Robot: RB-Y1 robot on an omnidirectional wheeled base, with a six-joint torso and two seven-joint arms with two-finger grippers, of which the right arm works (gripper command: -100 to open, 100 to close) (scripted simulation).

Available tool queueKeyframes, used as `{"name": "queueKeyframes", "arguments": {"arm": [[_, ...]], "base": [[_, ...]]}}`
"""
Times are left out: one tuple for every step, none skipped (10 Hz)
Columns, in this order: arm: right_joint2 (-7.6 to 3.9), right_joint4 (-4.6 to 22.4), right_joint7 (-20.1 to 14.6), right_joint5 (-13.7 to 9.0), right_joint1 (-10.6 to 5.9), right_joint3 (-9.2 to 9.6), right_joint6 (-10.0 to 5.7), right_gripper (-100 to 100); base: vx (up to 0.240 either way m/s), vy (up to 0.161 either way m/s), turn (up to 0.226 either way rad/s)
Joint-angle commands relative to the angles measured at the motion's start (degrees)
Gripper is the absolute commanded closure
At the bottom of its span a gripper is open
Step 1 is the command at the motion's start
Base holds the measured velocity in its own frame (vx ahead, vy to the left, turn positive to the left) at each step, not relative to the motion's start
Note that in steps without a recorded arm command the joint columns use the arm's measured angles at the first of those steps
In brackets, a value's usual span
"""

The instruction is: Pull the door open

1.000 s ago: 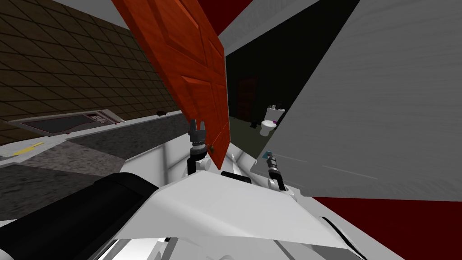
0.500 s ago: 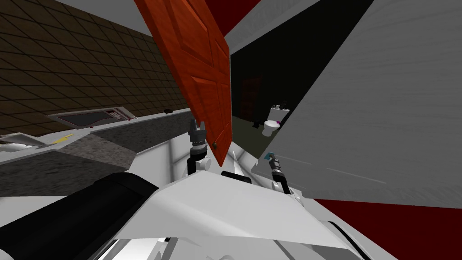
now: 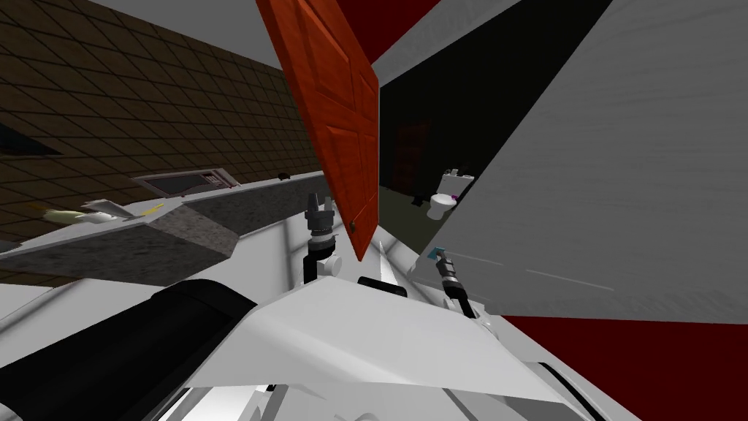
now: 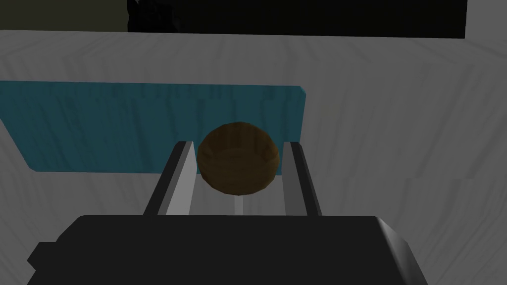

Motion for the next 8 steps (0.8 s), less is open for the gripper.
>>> {"name": "queueKeyframes", "arguments": {"arm": [[-0.9, -1.39, -1.03, 0.39, 1.26, 1.31, -0.33, 100], [-1.46, -1.63, -1.76, 0.64, 1.64, 2.13, -0.84, 100], [-1.02, -1.01, -1.43, 0.58, 1.19, 1.8, -0.54, 100], [-2.28, -1.37, -2.72, 0.75, 2.54, 3.61, -2.21, 100], [-2.63, -1.46, -3.01, 0.77, 2.81, 4.0, -2.65, 100], [-3.76, -1.74, -3.95, 0.81, 3.69, 5.23, -4.07, 100], [-4.52, -1.93, -4.58, 0.83, 4.28, 6.05, -5.03, 100], [-5.23, -2.11, -5.17, 0.86, 4.83, 6.82, -5.91, 100]], "base": [[-0.249, -0.085, 0.108], [-0.219, -0.094, 0.095], [-0.101, -0.035, 0.03], [-0.191, -0.018, 0.133], [-0.22, -0.07, 0.108], [-0.2, -0.073, 0.13], [-0.21, -0.086, 0.123], [-0.256, -0.083, 0.105]]}}
